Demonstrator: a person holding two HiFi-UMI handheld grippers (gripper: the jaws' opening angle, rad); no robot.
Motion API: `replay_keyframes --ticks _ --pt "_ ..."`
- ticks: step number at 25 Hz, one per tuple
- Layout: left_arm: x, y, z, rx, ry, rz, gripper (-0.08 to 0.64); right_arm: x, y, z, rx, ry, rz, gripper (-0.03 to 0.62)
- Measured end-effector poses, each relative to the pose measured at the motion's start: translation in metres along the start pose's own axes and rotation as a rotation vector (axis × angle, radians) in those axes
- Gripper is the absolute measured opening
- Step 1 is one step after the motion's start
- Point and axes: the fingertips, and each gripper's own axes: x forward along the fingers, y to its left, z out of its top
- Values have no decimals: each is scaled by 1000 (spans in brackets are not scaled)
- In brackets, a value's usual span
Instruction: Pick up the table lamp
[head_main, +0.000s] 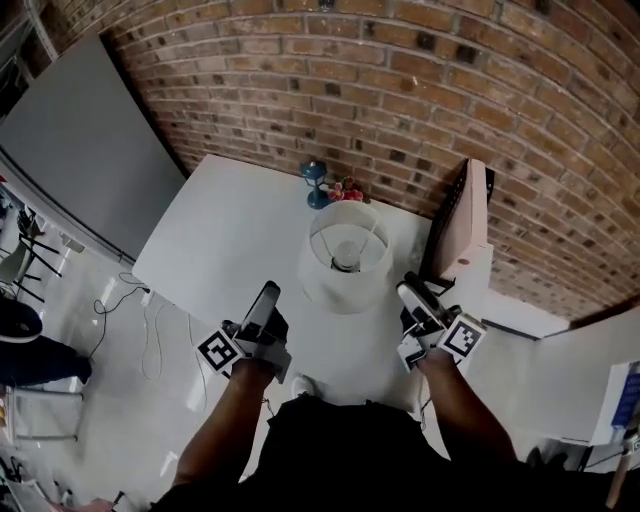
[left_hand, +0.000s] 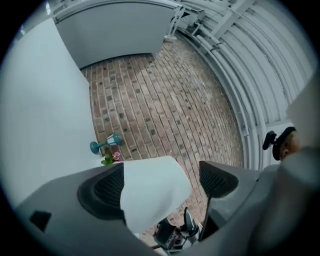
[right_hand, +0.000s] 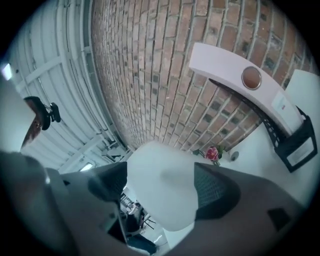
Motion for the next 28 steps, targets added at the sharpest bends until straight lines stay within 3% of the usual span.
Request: replay_keyframes --ticks 7,9,14,28 --pt "18 54 9 -247 -43 -37 472 11 -37 12 166 -121 -27 437" --pt "24 71 6 -270 -19 -36 472 13 -51 11 193 -129 -41 444" --pt "47 77 -4 -305 71 -156 472 23 -71 1 282 -119 -15 506" --pt "90 96 -9 -407 31 -176 472 54 -85 -5 462 -221 100 560"
